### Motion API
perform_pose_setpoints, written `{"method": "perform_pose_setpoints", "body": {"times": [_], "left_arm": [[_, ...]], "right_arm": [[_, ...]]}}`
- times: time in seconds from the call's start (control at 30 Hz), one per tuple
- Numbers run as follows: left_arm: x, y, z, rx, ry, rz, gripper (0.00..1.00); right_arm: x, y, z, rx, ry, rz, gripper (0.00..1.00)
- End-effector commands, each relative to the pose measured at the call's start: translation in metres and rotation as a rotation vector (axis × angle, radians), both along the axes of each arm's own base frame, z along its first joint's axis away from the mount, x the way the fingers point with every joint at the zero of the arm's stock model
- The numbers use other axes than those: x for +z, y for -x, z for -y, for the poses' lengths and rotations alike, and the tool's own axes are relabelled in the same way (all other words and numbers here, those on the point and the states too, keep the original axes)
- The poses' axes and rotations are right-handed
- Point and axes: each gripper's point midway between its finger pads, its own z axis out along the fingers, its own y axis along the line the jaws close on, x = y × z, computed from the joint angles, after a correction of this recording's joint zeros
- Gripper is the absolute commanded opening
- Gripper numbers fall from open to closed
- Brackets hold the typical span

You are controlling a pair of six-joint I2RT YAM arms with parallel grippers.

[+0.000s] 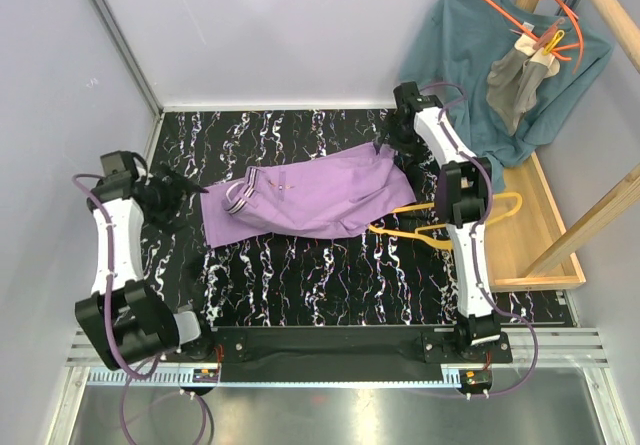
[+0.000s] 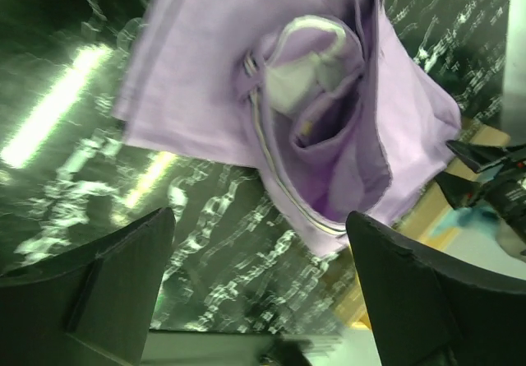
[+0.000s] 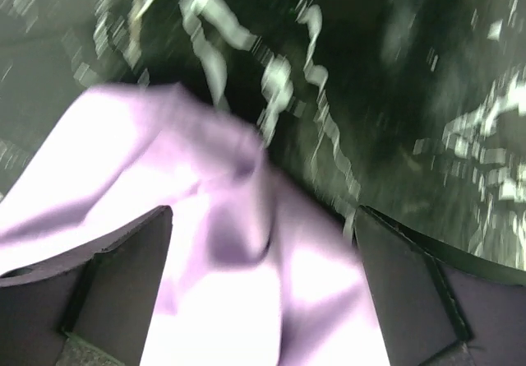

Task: Place the trousers on the hanger
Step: Fold the trousers at the center of the board.

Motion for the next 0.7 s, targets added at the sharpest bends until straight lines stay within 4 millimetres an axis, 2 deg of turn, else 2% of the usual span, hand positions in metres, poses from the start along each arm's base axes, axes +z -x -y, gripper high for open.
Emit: {"method": "perform_pose_setpoints", "body": {"times": [0.0,0.03,0.07,0.1,0.13,0.17,0.2,0.23,0.27,0.3,0.33,0.37,0.43,0.5,0.57,0.67], "left_arm": [[0.004,-0.021,0.027,0.047,0.162,0.016,0.92],[0.007,-0.024,0.036,0.038,0.168,0.011,0.93],[0.006,-0.027,0.034,0.083,0.154,-0.011,0.94],[0.013,-0.035,0.034,0.089,0.135,-0.008,0.95],[0.012,-0.031,0.043,0.074,0.125,-0.053,0.95],[0.011,-0.032,0.040,0.107,0.091,-0.092,0.95],[0.016,-0.040,0.040,0.119,0.082,-0.119,0.96],[0.013,-0.029,0.047,0.126,0.085,-0.207,0.96],[0.012,-0.030,0.047,0.160,0.068,-0.252,0.96],[0.004,-0.031,0.050,0.156,0.061,-0.315,0.97],[0.014,-0.032,0.058,0.132,0.051,-0.343,0.99],[0.015,-0.032,0.057,0.132,0.018,-0.373,0.99],[0.018,-0.034,0.068,0.089,-0.035,-0.452,0.99],[0.013,-0.036,0.074,0.065,-0.040,-0.500,0.99],[0.011,-0.036,0.091,0.022,-0.021,-0.507,0.99],[0.006,-0.028,0.092,0.029,-0.057,-0.552,0.99]], "right_arm": [[0.081,0.014,-0.015,0.019,-0.028,0.104,1.00],[0.080,0.021,-0.016,0.008,-0.034,0.084,1.00],[0.096,0.026,-0.017,0.012,-0.047,0.103,1.00],[0.100,0.031,-0.019,0.018,-0.051,0.099,1.00],[0.098,0.039,-0.019,0.024,-0.045,0.078,1.00],[0.112,0.045,-0.019,0.036,-0.047,0.101,1.00],[0.115,0.050,-0.024,0.054,-0.042,0.103,1.00],[0.111,0.058,-0.023,0.072,-0.029,0.090,1.00],[0.126,0.060,-0.027,0.090,-0.039,0.132,1.00],[0.128,0.065,-0.032,0.105,-0.047,0.137,1.00],[0.121,0.074,-0.035,0.123,-0.056,0.116,1.00],[0.132,0.075,-0.035,0.126,-0.067,0.151,1.00],[0.127,0.085,-0.040,0.146,-0.097,0.137,1.00],[0.136,0.087,-0.040,0.154,-0.106,0.168,1.00],[0.141,0.088,-0.037,0.173,-0.091,0.186,1.00],[0.149,0.089,-0.032,0.185,-0.065,0.206,1.00]]}}
